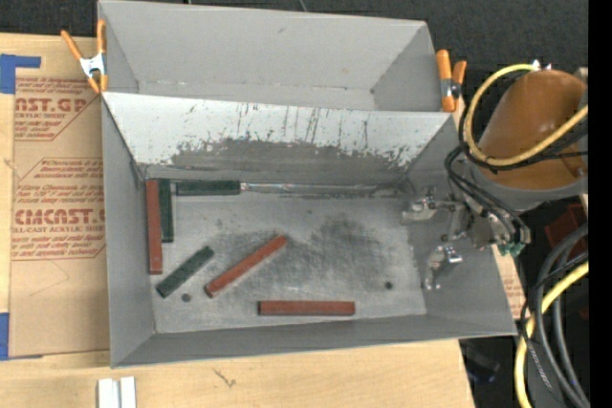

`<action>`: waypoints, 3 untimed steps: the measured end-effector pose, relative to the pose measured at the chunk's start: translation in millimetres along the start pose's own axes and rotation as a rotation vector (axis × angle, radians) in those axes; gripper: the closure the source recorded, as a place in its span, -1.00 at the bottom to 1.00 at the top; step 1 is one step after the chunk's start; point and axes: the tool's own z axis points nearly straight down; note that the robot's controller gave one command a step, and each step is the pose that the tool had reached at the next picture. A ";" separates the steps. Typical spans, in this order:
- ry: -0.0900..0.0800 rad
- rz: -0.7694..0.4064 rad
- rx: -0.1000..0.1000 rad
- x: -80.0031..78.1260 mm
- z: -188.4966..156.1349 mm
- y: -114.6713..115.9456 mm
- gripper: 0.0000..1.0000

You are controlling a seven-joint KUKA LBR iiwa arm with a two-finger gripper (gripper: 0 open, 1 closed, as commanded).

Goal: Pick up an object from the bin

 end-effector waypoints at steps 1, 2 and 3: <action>0.003 -0.045 -0.001 -6.1 39.3 63.8 -1.00; 0.004 -0.055 -0.003 -6.0 48.3 85.6 -1.00; 0.009 0.009 -0.003 -3.4 -19.5 81.0 -1.00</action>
Offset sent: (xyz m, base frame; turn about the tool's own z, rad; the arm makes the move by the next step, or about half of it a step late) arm -0.0242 0.0623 -0.0477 -0.0450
